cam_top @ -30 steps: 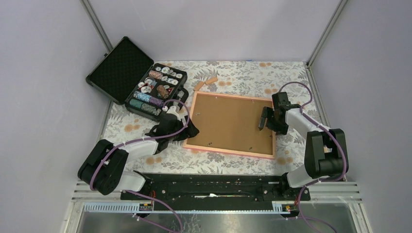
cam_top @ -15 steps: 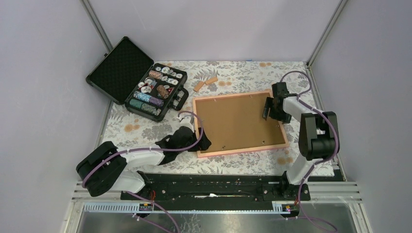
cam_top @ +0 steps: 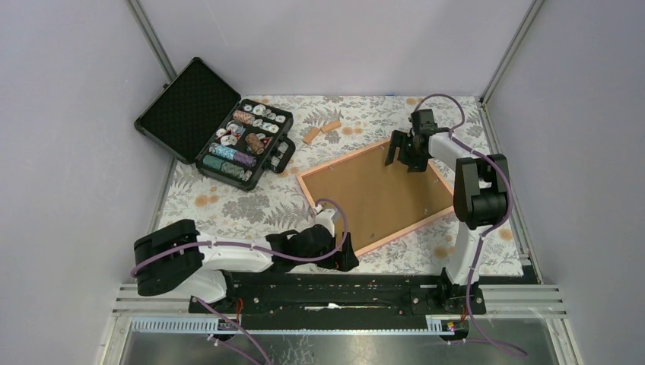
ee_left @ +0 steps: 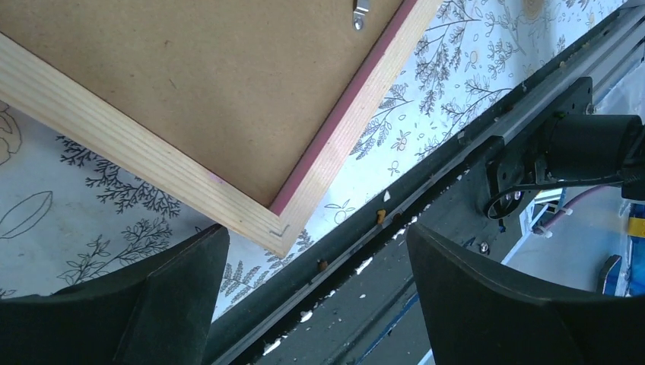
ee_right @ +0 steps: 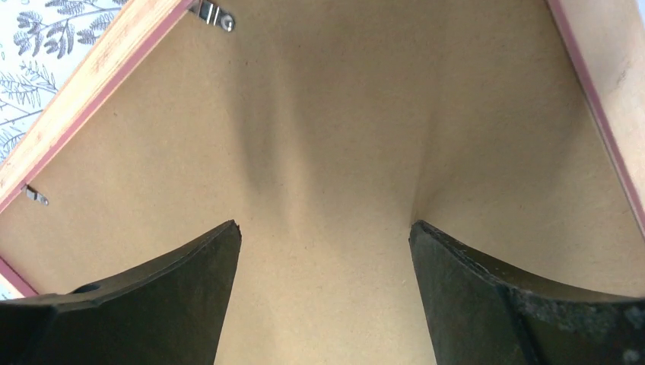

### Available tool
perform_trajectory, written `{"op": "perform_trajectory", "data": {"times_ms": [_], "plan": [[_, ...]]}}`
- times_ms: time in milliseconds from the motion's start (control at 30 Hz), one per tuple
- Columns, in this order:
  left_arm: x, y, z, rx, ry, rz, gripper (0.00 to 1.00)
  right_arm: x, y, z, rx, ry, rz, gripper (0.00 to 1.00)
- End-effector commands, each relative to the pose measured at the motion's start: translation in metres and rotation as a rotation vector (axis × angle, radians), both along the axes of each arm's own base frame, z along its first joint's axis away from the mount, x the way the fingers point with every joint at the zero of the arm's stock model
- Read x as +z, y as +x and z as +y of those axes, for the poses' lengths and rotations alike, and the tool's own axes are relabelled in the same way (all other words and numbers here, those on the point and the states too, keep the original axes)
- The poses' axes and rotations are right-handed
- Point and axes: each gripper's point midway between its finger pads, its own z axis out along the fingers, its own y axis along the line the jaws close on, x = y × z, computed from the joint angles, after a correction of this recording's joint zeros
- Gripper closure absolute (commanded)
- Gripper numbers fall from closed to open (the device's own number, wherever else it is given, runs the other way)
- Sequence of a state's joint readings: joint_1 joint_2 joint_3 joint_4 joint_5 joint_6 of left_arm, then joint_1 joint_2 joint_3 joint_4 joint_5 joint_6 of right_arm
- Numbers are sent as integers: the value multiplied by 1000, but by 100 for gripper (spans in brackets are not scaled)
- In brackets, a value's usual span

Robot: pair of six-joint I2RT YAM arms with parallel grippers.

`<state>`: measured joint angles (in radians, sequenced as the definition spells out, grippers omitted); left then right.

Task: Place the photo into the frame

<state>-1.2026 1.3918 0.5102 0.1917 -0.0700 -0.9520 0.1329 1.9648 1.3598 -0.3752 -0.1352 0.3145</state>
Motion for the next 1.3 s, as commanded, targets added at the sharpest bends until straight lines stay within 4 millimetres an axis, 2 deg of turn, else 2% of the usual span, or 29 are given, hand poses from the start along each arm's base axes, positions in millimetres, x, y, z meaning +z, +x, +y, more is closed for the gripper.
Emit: {"op": "perform_trajectory", "data": {"times_ms": [0,100,233,267,300,500,633,733,833,1033,1133,1200,1267], "plan": [[23,13,-11,36,-30,-64,8,36,-5,10,31,33,-18,11],[35,22,-1,67,-15,-124,4,67,-21,-4,-1,-16,-65,9],[57,37,13,109,11,-229,1,90,-60,-27,-118,-72,-123,5],[65,42,17,123,15,-259,1,91,-71,-35,-163,-89,-127,5],[71,46,20,136,19,-289,1,82,-88,-39,-191,-95,-103,5],[99,78,34,207,55,-416,1,57,-162,-47,-392,-27,-19,7],[107,95,36,237,33,-441,1,46,-193,-61,-575,-26,-1,7],[103,102,38,248,42,-446,1,39,-205,-70,-668,-31,-25,9],[90,102,42,247,57,-446,1,34,-207,-74,-703,-21,-60,16],[66,93,46,220,50,-419,1,22,-198,-72,-669,-33,-54,27],[67,86,40,193,-25,-410,1,14,-197,-68,-647,-39,-8,38],[67,84,35,180,-63,-409,1,7,-196,-64,-635,-30,15,39],[60,87,37,184,-13,-412,1,0,-198,-61,-631,-27,41,39]]}}
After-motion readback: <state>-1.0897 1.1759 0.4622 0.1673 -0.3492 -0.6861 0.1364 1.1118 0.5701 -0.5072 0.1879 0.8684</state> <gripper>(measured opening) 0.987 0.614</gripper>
